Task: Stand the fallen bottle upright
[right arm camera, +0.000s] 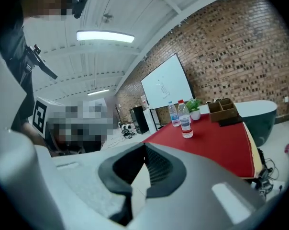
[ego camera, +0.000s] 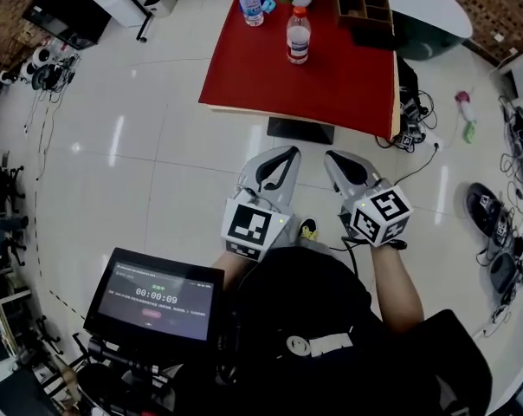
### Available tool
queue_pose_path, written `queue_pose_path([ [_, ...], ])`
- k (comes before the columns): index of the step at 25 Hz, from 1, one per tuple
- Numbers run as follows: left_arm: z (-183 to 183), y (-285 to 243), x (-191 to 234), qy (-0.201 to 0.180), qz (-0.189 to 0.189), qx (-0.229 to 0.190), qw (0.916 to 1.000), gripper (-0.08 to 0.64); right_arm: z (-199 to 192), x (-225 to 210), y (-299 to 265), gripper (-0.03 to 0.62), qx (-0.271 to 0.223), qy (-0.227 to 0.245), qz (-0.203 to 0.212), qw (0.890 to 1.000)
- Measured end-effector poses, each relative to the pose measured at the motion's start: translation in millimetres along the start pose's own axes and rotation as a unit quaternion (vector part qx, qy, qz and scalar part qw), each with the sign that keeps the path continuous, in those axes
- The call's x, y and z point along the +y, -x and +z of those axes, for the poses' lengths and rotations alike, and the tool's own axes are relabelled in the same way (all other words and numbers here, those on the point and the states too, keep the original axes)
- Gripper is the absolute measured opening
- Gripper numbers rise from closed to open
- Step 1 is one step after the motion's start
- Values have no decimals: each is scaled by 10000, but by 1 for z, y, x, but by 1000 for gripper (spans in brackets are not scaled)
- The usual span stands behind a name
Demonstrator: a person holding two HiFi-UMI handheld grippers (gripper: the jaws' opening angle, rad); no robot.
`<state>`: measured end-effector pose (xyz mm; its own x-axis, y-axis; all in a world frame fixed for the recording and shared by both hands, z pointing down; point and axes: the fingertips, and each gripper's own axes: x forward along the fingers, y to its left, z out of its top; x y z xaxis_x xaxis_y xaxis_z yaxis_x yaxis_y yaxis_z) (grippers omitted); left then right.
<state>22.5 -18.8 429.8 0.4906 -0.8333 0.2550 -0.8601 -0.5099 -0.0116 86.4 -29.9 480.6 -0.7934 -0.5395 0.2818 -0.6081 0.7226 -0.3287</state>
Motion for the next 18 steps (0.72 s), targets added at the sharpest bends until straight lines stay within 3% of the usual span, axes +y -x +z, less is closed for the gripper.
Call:
queue_pose_path([
  [7,6,34,-27,-143,392,48,9991,3,-4,30,25,4,-164,-30,377,9991],
  [14,-2,49,-22,37,419,81,9991,3,-14,45,16,5,-121,-172,358,9991],
  [18,-4,58,-7,115,350,9,9993,3,-11,57,0,4,-113,-19,195,9997],
])
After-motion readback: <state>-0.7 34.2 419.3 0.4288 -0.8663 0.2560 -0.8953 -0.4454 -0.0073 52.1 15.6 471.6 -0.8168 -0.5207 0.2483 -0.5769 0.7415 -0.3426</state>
